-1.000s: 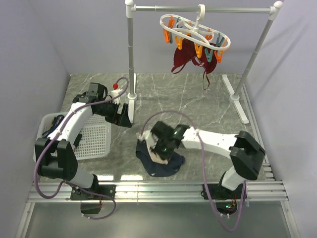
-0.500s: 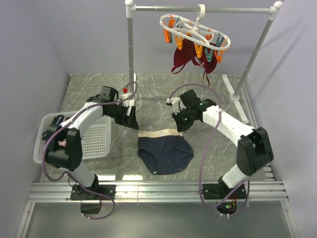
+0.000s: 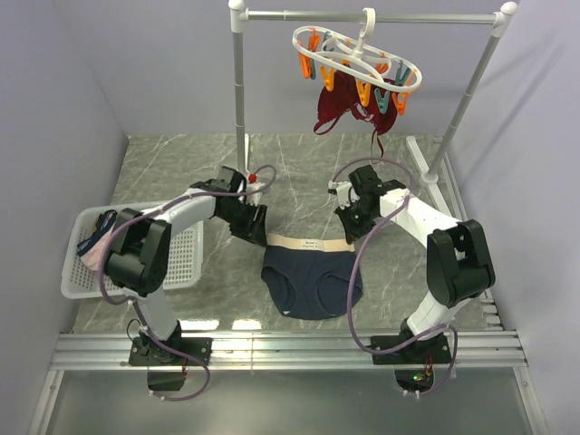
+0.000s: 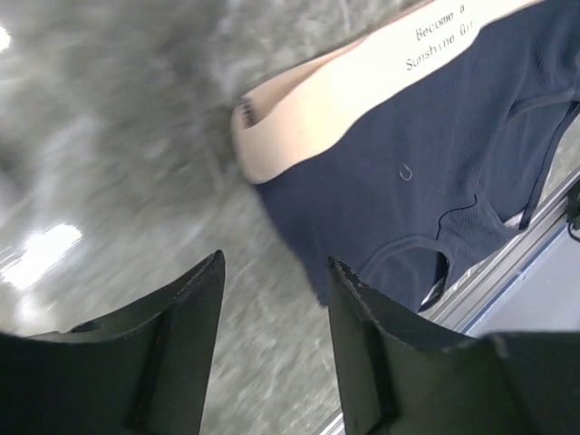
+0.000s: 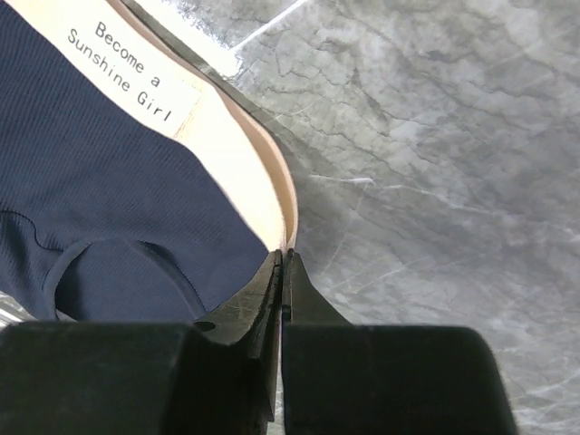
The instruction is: Clip the underwear to the hanger
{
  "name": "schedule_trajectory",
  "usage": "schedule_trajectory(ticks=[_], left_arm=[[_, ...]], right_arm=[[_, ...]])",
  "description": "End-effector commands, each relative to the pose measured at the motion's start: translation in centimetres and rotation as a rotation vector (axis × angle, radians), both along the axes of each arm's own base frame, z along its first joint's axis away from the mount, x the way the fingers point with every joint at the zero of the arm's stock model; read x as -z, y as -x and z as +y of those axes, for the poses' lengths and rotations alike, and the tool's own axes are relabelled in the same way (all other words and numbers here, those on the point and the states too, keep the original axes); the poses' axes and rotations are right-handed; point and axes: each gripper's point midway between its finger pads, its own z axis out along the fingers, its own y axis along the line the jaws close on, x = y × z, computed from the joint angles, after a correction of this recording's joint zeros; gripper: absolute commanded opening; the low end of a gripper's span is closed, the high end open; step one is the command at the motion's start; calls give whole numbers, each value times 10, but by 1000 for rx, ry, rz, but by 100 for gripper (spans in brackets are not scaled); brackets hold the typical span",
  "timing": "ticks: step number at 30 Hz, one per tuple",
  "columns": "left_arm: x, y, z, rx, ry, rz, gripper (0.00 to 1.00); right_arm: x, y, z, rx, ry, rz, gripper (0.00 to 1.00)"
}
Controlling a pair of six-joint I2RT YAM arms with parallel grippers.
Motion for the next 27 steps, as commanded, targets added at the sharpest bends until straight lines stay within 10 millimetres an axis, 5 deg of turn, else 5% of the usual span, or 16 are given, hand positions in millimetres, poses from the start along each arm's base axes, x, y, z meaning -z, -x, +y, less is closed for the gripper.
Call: schedule_trajectory(ticks=[1, 13, 16, 17, 19, 22, 27], left_arm=[[13, -6, -15, 2, -1, 17, 53], [38, -30, -51, -8, -11, 10, 50], [38, -35, -55, -14, -5, 0, 31], [37, -35, -55, -7, -10, 5, 13], [29, -35, -53, 4, -15, -9, 0], [-17, -36, -52, 44, 28, -129, 0], [-133, -18, -49, 120, 159, -402, 0]], right_arm=[[-5, -7, 7, -12, -21, -8, 0], [-8, -7, 7, 9, -30, -10, 0], [-18, -9, 6, 20, -34, -36, 0], [-22, -10, 5, 25, -36, -45, 0], [-37, -13, 0, 43, -48, -81, 0], [-72, -14, -8, 61, -79, -163, 0], [-139, -4, -25, 67, -119, -357, 0]])
